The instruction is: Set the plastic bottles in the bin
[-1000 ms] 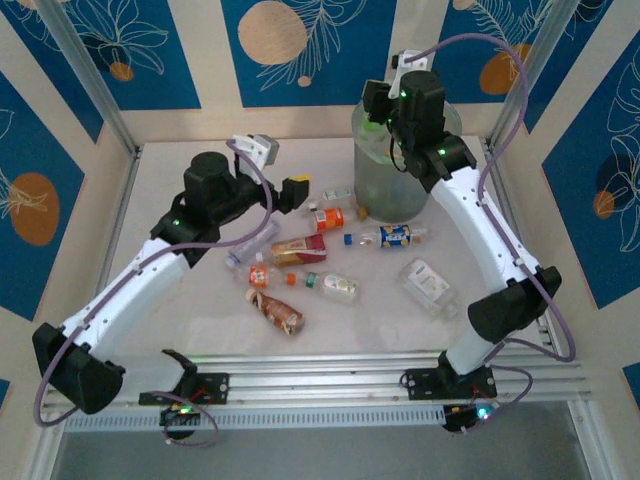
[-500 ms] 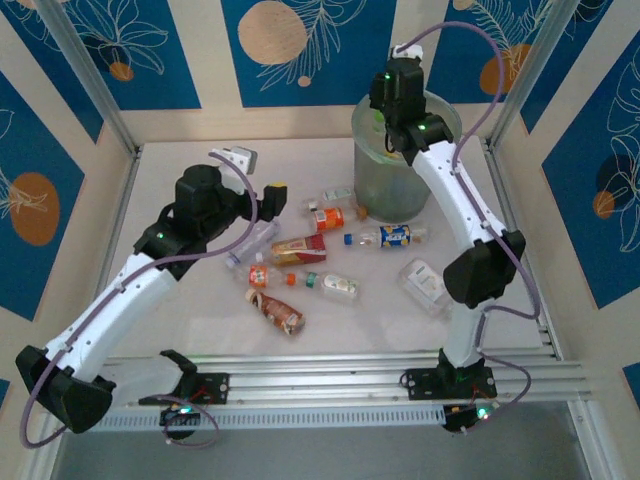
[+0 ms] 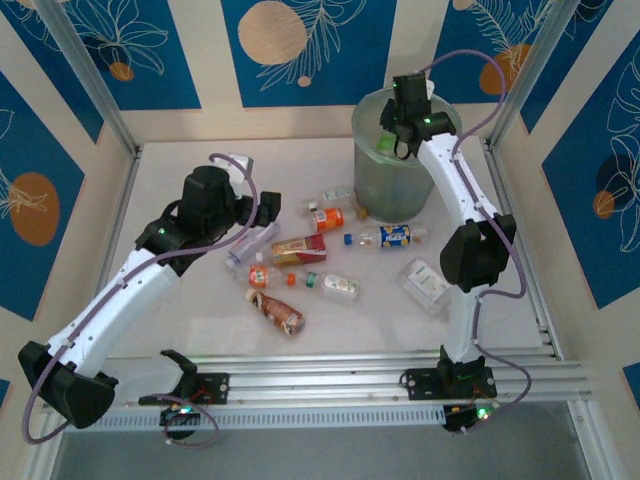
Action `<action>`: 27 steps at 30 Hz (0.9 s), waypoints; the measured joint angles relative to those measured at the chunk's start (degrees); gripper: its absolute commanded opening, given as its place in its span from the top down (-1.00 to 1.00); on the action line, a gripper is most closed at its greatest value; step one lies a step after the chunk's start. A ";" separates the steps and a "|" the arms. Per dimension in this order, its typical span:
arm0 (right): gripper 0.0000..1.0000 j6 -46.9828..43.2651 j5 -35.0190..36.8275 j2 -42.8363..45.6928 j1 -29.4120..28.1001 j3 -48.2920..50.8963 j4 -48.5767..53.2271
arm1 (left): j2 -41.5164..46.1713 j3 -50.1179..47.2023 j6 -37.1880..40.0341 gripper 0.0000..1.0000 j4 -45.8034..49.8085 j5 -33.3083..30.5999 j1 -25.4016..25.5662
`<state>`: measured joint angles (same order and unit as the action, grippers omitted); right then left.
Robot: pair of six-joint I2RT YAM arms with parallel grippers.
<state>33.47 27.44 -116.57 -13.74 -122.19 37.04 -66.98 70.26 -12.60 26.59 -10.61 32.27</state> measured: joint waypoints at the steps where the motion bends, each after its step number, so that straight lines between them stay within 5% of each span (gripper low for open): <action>1: 0.52 0.70 -1.25 -0.55 0.48 -0.20 0.44 | -0.17 0.04 -0.44 -0.99 0.15 0.00 0.00; 15: -0.42 0.15 -10.69 -7.63 1.33 -6.82 7.10 | -4.57 1.40 -2.56 -0.99 2.56 0.04 -0.09; 27: -0.79 -3.13 -10.91 -5.95 1.33 -12.46 11.30 | -13.92 4.70 -0.81 -0.99 8.90 2.21 -4.52</action>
<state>30.35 16.53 -122.52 -12.40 -134.65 48.34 -80.90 74.96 -13.41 35.48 -8.40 27.75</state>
